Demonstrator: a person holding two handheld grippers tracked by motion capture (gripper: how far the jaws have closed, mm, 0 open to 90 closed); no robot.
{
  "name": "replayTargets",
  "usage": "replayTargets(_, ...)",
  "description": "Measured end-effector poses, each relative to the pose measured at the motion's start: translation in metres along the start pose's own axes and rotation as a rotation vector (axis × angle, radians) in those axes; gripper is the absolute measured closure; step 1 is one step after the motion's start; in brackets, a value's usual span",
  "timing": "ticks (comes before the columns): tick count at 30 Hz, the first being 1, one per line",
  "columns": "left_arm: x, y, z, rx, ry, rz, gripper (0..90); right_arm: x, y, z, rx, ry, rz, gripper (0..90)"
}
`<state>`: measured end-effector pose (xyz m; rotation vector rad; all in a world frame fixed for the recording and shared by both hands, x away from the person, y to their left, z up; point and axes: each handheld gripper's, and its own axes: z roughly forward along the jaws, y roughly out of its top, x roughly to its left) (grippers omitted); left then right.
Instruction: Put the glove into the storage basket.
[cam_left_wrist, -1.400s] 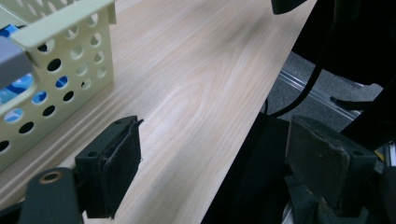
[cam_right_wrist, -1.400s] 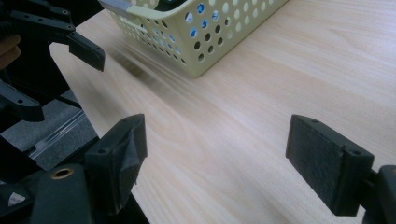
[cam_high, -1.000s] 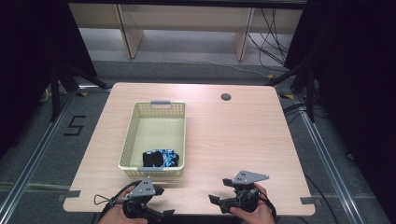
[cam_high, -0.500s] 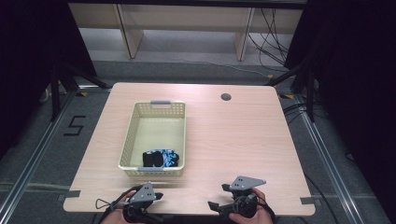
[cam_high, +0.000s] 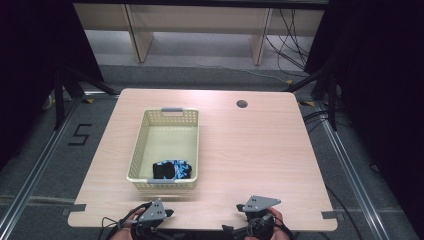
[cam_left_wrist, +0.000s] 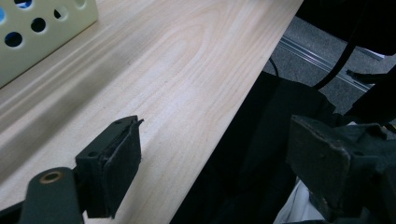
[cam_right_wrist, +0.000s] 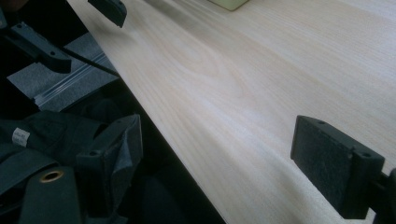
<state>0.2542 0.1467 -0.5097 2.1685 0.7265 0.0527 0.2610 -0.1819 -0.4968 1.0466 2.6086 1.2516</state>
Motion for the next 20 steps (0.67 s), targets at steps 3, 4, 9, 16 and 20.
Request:
replayTargets(3,0.0001,0.0,-0.0001,-0.001,0.0,0.0,17.8,-0.0013,0.0,0.0005,0.001,0.019,-0.005,17.9)
replayTargets(4,0.0001,0.0,-0.0001,-0.001,0.0,0.001,17.8,-0.0018,0.0003,0.0002,0.005,0.007,-0.015,18.0)
replayTargets(9,0.0002,0.0,0.0,0.0,0.0,0.003,17.8,-0.0018,0.0002,0.0012,0.002,0.006,-0.018,18.0)
replayTargets(16,0.0024,0.0005,-0.0003,0.0,0.005,0.026,17.9,-0.0025,0.0004,0.0003,0.006,0.004,-0.016,18.1)
replayTargets(20,0.002,0.0002,-0.0002,-0.002,0.012,0.006,17.9,-0.0032,0.0003,0.0002,0.008,-0.001,-0.014,18.1)
